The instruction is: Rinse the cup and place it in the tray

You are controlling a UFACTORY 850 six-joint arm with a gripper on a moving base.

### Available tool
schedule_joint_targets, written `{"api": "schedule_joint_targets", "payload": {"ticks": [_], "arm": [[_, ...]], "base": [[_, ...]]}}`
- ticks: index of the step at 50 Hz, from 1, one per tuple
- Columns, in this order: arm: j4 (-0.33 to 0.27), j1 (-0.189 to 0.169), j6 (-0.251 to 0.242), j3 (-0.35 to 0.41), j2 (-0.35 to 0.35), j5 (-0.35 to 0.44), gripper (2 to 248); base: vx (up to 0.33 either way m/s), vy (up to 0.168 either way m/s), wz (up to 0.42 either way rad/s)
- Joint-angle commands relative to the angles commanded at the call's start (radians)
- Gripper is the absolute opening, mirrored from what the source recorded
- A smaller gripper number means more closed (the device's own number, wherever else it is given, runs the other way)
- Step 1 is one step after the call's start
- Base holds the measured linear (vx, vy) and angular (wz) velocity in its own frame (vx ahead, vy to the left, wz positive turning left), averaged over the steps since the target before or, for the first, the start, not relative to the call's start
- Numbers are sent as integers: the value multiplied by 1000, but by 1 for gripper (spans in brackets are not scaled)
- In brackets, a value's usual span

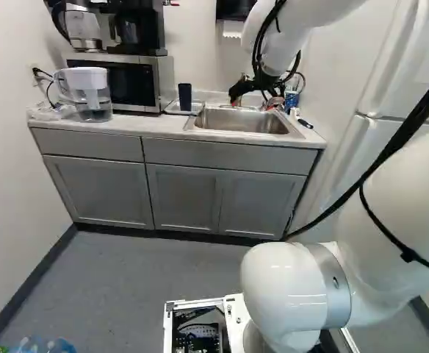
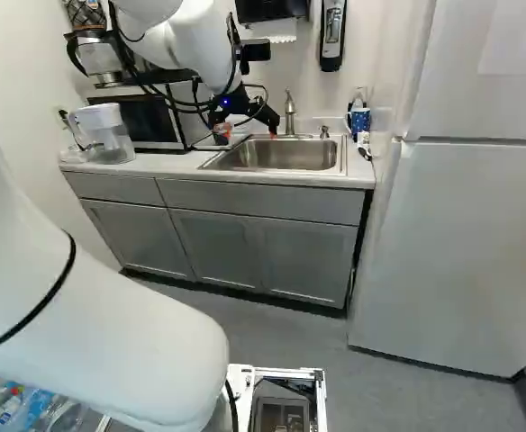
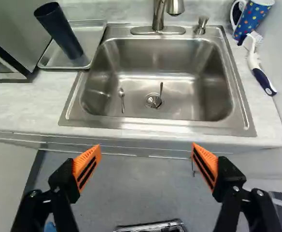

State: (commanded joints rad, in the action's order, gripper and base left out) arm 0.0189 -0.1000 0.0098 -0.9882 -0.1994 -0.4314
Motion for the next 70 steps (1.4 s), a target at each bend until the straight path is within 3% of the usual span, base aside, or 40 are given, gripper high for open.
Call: {"api": "schedule_joint_targets", "payload": {"ticks": [16, 39, 70], "arm": [[0, 0, 0, 0, 0, 0, 247], [0, 0, 0, 0, 0, 0, 247], [0, 1, 0, 7, -1, 11, 247]], "base": [[-144, 32, -193], [-113, 50, -2], [-8, 3, 2]]}}
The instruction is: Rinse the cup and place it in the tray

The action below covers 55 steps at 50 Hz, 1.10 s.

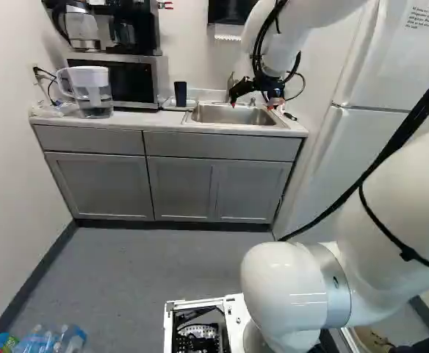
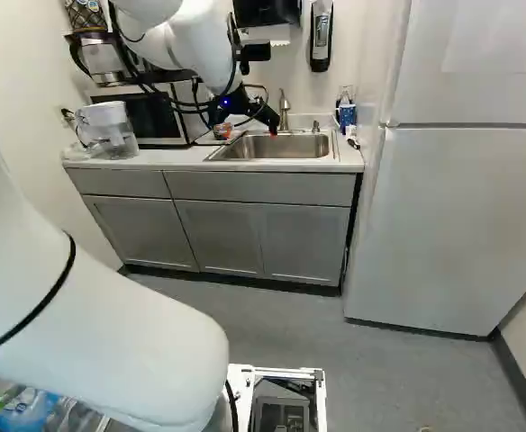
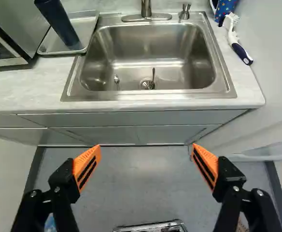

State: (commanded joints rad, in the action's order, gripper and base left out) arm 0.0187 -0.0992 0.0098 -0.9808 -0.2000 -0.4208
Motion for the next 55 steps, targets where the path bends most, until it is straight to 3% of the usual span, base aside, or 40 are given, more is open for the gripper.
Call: {"api": "schedule_joint_targets", "payload": {"ticks": [28, 55], "arm": [[-1, 7, -1, 60, -5, 87, 247], [-4, 19, -2, 175, -16, 254, 247]], "base": [[0, 0, 0], [0, 0, 0]]}}
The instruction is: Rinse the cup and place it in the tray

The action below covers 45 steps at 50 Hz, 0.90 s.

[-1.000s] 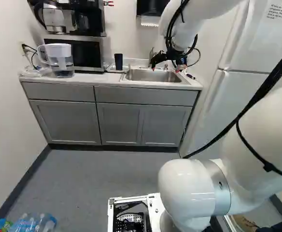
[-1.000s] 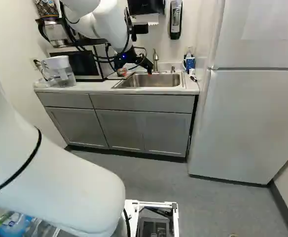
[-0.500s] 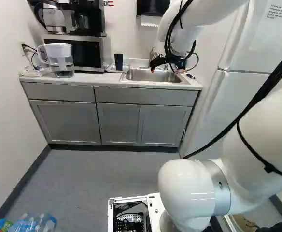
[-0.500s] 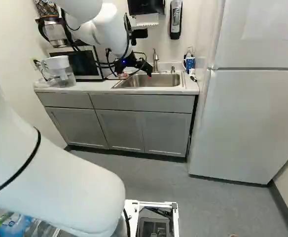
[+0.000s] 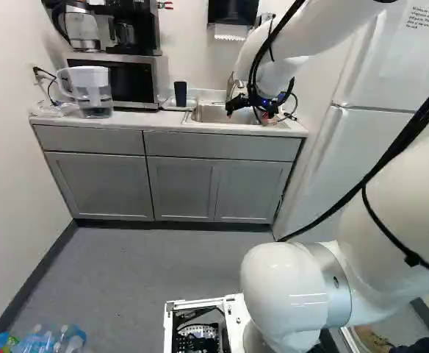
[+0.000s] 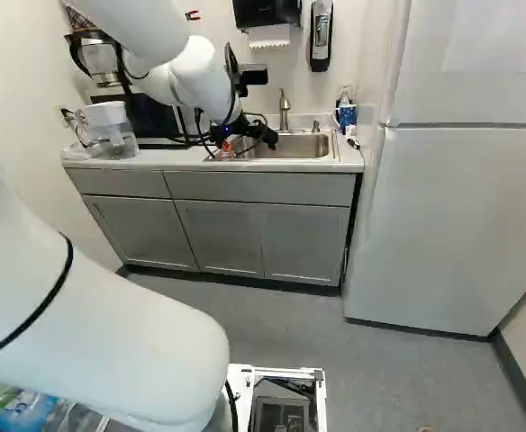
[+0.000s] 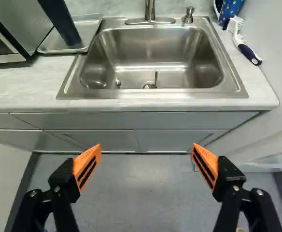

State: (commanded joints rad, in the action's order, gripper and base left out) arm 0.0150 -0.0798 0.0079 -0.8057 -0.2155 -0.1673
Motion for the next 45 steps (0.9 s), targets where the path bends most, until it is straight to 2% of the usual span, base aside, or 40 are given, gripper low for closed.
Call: {"api": "schedule_joint_targets", "payload": {"ticks": [22, 45], "arm": [[-3, 15, -1, 137, -12, 198, 247], [-7, 35, -3, 316, -28, 457, 247]], "base": [[0, 0, 0], [0, 0, 0]]}}
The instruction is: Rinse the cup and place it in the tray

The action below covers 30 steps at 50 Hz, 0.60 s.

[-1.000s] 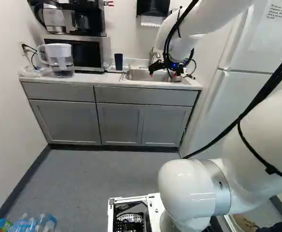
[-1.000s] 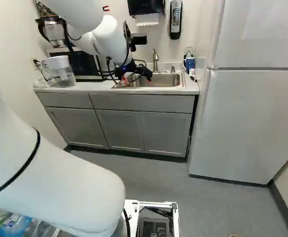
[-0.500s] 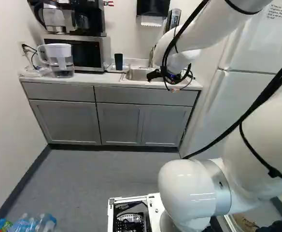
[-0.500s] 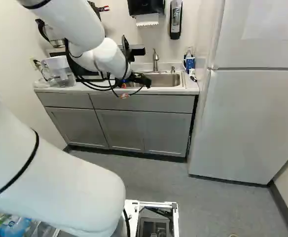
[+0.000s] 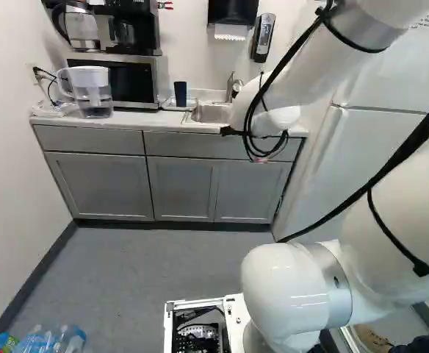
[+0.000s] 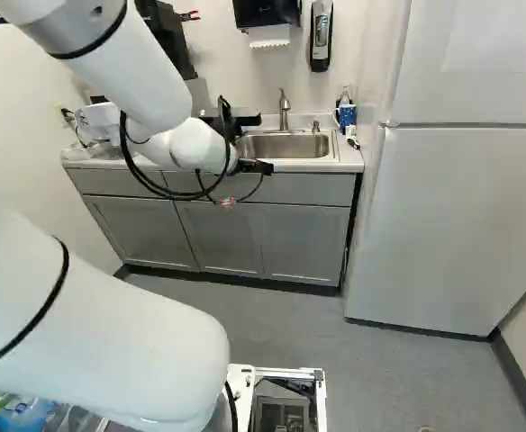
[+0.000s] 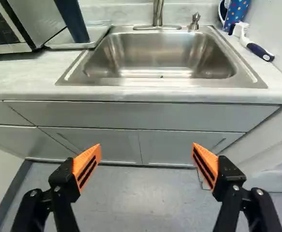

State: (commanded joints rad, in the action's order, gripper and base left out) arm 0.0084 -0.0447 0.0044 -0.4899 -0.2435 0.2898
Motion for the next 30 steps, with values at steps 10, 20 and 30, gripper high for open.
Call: {"api": "schedule_joint_targets", "payload": {"ticks": [10, 20, 30], "arm": [[-2, 8, -1, 75, -7, 108, 247], [-3, 16, -2, 142, -13, 206, 247], [-4, 23, -2, 203, -18, 294, 247]], "base": [[0, 0, 0], [0, 0, 0], [0, 0, 0]]}}
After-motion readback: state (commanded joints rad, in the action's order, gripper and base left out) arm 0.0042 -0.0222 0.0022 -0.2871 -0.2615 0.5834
